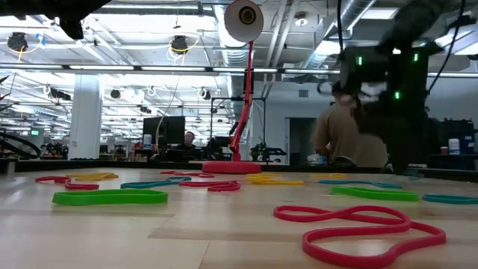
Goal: Pick and place rubber bands into bin
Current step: Put the blue rubber band into the container
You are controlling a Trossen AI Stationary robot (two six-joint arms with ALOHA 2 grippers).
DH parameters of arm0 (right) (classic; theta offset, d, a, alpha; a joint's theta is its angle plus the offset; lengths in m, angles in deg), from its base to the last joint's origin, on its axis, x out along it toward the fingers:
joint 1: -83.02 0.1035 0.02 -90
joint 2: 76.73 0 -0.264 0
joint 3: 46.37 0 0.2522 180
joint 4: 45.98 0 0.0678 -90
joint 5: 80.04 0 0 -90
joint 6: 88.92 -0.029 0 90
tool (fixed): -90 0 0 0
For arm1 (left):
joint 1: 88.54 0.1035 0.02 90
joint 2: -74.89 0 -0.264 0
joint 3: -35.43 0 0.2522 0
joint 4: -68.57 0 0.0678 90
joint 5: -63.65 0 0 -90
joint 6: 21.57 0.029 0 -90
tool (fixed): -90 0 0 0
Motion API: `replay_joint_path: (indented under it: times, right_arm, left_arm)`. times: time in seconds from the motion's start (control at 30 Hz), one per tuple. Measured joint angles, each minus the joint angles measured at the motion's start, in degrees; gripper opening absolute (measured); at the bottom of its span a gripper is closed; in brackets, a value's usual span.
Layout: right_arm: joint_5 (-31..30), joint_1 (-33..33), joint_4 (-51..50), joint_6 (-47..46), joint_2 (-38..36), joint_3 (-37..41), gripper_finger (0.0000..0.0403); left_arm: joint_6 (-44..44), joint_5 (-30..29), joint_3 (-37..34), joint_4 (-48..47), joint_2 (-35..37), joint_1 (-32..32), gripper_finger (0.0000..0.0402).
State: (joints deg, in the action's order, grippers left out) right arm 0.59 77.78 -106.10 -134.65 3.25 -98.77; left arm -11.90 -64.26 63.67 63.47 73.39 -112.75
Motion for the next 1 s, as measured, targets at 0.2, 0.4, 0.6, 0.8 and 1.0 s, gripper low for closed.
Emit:
replay_joint_path:
  times: [0.2,0.4,0.6,0.8,1.0]
  right_arm:
    - [-0.3,12.9,-10.9,-9.9,-0.1,-12.1,0.0002]
    - [-2.8,27.5,-20.9,-24.8,-0.1,-21.5,0.0001]
    - [-2.1,43.3,-27.9,-49.0,0.2,-22.2,0.0001]
    - [1.6,55.8,-34.2,-70.0,1.1,-22.2,0.0001]
    - [2.0,63.8,-32.5,-80.5,1.1,-22.2,0.0001]
  left_arm:
    - [0.0,0.0,0.0,1.5,0.0,0.0,0.0082]
    - [0.0,0.0,0.0,2.5,0.0,0.0,0.0082]
    - [0.0,0.0,0.0,2.9,0.0,0.0,0.0082]
    - [0.0,0.0,0.0,4.0,0.0,0.0,0.0082]
    - [0.0,0.0,0.0,4.6,0.0,0.0,0.0082]
